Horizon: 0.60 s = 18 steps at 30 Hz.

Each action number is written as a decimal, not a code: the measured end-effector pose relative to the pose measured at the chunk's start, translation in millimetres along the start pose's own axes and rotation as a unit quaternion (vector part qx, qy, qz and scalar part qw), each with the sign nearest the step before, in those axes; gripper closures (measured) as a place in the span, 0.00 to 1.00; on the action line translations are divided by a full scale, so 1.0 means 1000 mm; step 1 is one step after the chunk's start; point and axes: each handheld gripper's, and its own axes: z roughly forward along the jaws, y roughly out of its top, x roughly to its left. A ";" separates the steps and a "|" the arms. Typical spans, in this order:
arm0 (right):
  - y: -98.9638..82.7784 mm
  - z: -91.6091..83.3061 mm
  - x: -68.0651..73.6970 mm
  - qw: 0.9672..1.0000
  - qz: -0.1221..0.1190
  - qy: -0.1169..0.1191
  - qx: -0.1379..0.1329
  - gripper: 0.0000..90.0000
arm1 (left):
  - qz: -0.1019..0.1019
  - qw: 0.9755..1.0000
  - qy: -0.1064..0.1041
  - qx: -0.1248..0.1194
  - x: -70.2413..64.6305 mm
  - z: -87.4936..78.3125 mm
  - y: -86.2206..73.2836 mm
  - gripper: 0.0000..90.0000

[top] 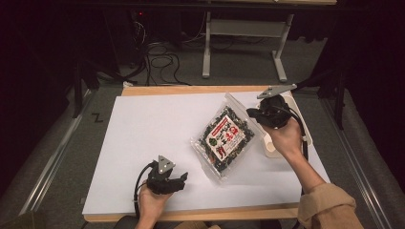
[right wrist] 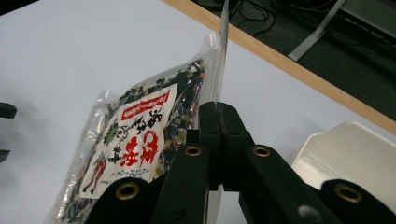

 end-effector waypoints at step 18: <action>0.043 -0.039 0.015 0.998 -0.057 -0.018 -0.020 1.00 | 0.012 1.000 -0.009 0.012 -0.002 0.002 0.001 0.34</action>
